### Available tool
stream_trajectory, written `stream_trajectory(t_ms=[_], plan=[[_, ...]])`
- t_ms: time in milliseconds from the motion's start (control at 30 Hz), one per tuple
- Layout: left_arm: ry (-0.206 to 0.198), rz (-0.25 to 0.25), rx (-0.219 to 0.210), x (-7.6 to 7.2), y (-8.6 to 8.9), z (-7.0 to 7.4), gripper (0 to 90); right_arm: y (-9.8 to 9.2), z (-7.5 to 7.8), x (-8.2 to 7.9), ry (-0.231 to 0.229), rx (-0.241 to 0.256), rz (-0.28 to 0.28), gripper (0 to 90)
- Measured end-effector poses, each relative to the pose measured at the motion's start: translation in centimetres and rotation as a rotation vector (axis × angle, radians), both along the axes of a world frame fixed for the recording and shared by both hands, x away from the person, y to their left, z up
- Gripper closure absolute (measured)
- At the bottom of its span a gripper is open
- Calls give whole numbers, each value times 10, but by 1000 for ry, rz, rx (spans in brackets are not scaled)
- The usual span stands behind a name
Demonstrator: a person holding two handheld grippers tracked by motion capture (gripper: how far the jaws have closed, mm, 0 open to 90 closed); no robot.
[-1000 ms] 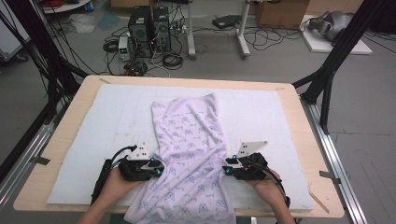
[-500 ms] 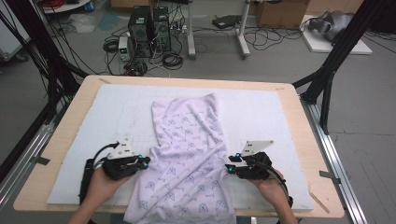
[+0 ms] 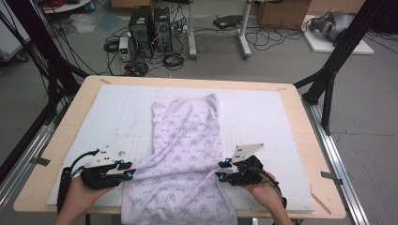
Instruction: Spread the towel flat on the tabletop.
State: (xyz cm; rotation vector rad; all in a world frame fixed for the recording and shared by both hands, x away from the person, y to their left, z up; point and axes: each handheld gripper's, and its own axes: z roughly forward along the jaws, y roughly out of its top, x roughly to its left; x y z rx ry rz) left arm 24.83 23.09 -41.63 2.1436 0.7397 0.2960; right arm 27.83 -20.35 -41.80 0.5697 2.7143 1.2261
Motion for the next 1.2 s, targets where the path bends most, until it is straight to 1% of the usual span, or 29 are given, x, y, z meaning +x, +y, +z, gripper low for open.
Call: stream_trajectory(t_ms=[67, 100, 133, 167, 200, 233, 267, 300, 333, 400, 467, 500, 600, 667, 700, 733, 767, 800, 833, 867, 900, 933, 967, 1000, 1033, 1100, 1133, 1167, 1200], plan=[[13, -13, 22, 5, -8, -11, 645, 2, -7, 1, 22, -16, 2, 603], [25, -16, 27, 7, -11, -15, 644, 2, -11, 1, 28, -28, 2, 640], [49, -29, 40, 10, -14, -21, 650, 2, -13, 1, 33, -36, 4, 679], [53, -38, 32, 11, -16, -25, 679, 2, -16, 0, 34, -39, 8, 738], [66, -46, 11, 13, -15, -25, 718, 1, -18, -1, 31, -35, 7, 787], [63, -43, 5, 13, -16, -25, 788, 0, -18, -2, 40, -26, 12, 817], [46, -43, 18, 11, -17, -25, 835, -1, -18, -2, 42, -23, 23, 829], [31, -46, 36, 9, -18, -23, 845, -1, -17, -2, 49, -18, 37, 834], [13, -45, 42, 6, -18, -21, 849, -2, -15, -3, 54, -14, 44, 836], [-8, -39, 23, 0, -15, -15, 852, -3, -10, -8, 45, 0, 48, 836], [-17, -31, -14, -7, -7, -6, 854, -5, -3, -15, 27, 15, 63, 836], [-21, -27, -24, -11, -3, -1, 855, -5, 1, -19, 20, 19, 68, 835], [-47, -28, -35, -27, 8, 15, 856, -5, 11, -32, 14, 47, 110, 835], [-51, -38, -36, -37, 14, 25, 856, -5, 18, -41, 12, 70, 149, 834], [-49, -45, -37, -39, 15, 27, 854, -5, 22, -45, 13, 90, 172, 829], [-37, -58, -38, -40, 16, 29, 848, -5, 24, -46, 17, 105, 185, 814], [-33, -61, -40, -41, 17, 30, 829, -6, 27, -47, 29, 128, 200, 786], [-30, -59, -40, -40, 18, 31, 767, -7, 30, -46, 26, 158, 201, 737], [-28, -47, -49, -37, 18, 31, 693, -9, 32, -44, 17, 187, 185, 716], [-32, -39, -58, -33, 19, 30, 647, -11, 35, -40, 14, 205, 169, 713], [-33, -33, -76, -28, 19, 30, 644, -12, 37, -35, -1, 208, 144, 705], [-34, -31, -93, -23, 18, 29, 644, -13, 38, -29, -24, 196, 115, 699], [-43, -31, -96, -17, 15, 27, 642, -13, 38, -22, -33, 174, 85, 697], [-52, -27, -93, -10, 12, 25, 644, -11, 37, -14, -47, 144, 54, 693], [-52, -24, -91, -2, 8, 21, 649, -9, 34, -6, -62, 108, 26, 678], [-48, -23, -92, 13, 0, 14, 648, -3, 25, 11, -64, 61, -22, 658], [-36, -5, -80, 24, -6, 7, 646, 0, 21, 17, -60, 40, -35, 646], [-20, 4, -73, 33, -9, 1, 635, 4, 14, 25, -57, 8, -43, 632], [-9, 20, -49, 42, -13, -6, 620, 8, 9, 30, -52, -9, -57, 629]])
